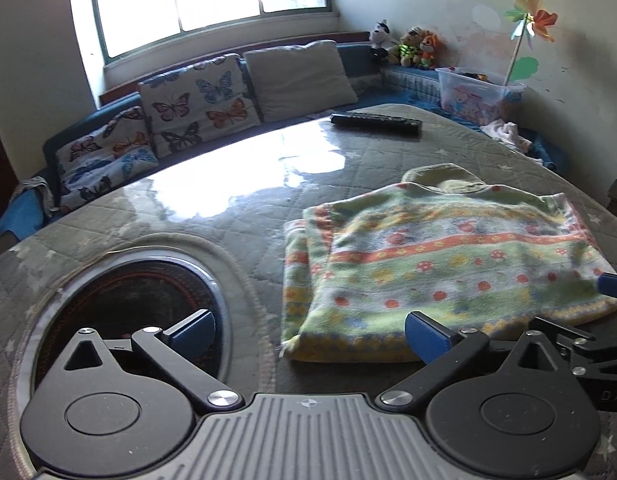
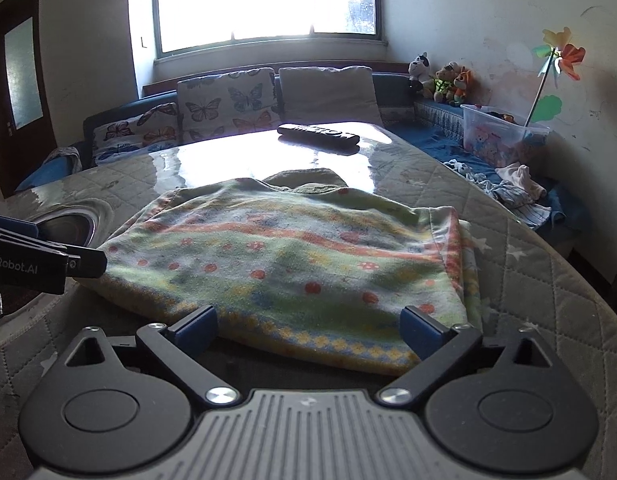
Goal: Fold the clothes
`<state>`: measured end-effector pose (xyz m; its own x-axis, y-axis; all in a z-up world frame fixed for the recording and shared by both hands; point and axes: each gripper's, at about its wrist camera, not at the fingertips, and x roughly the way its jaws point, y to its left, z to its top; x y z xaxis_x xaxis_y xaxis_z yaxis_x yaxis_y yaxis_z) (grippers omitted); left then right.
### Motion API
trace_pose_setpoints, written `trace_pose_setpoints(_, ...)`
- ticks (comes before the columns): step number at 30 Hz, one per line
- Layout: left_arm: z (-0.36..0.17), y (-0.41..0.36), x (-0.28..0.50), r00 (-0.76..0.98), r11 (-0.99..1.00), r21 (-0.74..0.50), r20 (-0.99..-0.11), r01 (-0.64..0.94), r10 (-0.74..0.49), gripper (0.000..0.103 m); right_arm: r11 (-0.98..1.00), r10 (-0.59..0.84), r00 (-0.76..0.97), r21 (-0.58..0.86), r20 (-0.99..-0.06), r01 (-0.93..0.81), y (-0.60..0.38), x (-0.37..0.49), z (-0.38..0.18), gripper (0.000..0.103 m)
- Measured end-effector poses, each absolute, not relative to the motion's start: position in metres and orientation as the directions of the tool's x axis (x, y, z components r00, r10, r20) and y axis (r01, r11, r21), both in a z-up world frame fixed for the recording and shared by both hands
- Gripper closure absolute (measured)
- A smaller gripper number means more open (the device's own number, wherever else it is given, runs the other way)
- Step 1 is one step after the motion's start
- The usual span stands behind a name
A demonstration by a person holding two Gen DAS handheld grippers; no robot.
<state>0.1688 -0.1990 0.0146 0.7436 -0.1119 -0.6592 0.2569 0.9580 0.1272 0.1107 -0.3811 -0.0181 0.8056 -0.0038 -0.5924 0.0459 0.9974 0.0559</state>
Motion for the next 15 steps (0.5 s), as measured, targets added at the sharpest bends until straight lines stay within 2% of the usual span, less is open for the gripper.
trace_pose_setpoints(15, 0.02, -0.185, 0.152, 0.807, 0.968, 0.2, -0.591, 0.151, -0.004, 0.0, 0.997, -0.014, 0.812, 0.057, -0.583, 0.058, -0.365, 0.097, -0.015, 0.0)
